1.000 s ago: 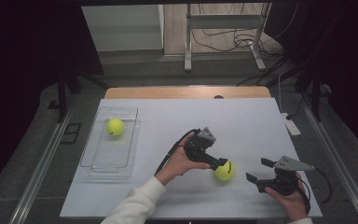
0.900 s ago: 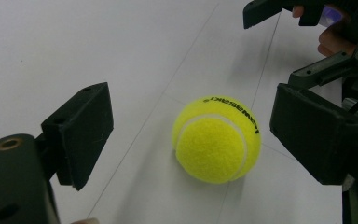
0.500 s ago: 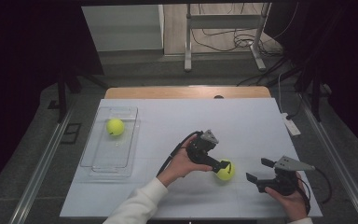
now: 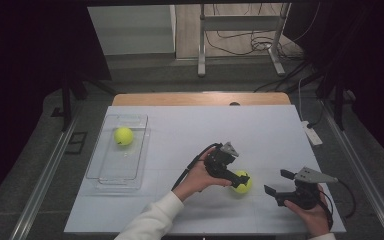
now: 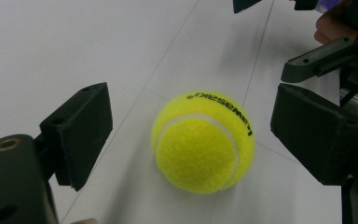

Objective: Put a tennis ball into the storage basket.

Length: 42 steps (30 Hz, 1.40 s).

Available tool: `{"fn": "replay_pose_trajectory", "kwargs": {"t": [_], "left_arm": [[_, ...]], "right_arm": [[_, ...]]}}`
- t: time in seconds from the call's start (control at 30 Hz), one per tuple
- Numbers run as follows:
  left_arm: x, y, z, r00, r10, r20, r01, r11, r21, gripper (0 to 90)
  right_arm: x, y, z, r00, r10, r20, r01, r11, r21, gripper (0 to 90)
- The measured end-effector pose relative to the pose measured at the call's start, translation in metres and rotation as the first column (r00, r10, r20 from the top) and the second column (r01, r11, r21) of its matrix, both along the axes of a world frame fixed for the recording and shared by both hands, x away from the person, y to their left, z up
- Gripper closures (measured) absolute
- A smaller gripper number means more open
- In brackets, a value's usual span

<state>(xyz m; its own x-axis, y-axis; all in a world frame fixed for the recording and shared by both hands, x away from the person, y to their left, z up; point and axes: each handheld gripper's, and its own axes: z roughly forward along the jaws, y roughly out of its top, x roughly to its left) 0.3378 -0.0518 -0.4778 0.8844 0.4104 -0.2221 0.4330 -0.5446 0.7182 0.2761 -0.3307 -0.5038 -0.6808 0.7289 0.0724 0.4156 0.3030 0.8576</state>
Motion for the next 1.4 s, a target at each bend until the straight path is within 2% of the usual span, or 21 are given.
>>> {"fn": "replay_pose_trajectory", "kwargs": {"t": [0.4, 0.53, 0.9, 1.03, 1.13, 1.17, 1.4], "left_arm": [[0.002, -0.010, -0.012, 0.9993, -0.019, -0.033, 0.021, 0.9989, 0.043, 11.5], [0.002, -0.015, -0.017, 0.9982, -0.046, -0.040, 0.049, 0.9959, 0.076, 10.9], [0.001, -0.021, -0.024, 0.9966, -0.064, -0.053, 0.069, 0.9922, 0.104, 10.5], [0.000, -0.022, -0.025, 0.9968, -0.068, -0.043, 0.072, 0.9913, 0.110, 13.5], [-0.002, -0.023, -0.025, 0.9968, -0.071, -0.036, 0.074, 0.9911, 0.111, 23.4], [-0.002, -0.023, -0.025, 0.9973, -0.070, -0.024, 0.072, 0.9908, 0.114, 23.4], [-0.004, -0.024, -0.023, 0.9978, -0.065, -0.010, 0.066, 0.9901, 0.124, 26.3]], "right_arm": [[0.000, 0.000, -0.001, 1.0000, 0.001, 0.002, -0.001, 1.000, -0.005, 11.5], [0.000, 0.000, -0.001, 1.0000, 0.001, 0.001, -0.001, 1.000, -0.006, 11.5], [0.000, -0.001, -0.001, 1.0000, 0.000, 0.001, 0.000, 1.000, -0.007, 11.5], [0.000, -0.001, -0.001, 1.0000, -0.001, 0.000, 0.001, 1.000, -0.006, 11.5], [0.000, -0.001, -0.001, 1.0000, -0.001, 0.000, 0.001, 1.000, -0.007, 11.5], [0.000, -0.001, -0.001, 1.0000, -0.002, 0.000, 0.002, 1.000, -0.006, 11.5], [0.000, -0.001, -0.001, 1.0000, -0.004, 0.002, 0.004, 1.000, -0.007, 11.6]]}}
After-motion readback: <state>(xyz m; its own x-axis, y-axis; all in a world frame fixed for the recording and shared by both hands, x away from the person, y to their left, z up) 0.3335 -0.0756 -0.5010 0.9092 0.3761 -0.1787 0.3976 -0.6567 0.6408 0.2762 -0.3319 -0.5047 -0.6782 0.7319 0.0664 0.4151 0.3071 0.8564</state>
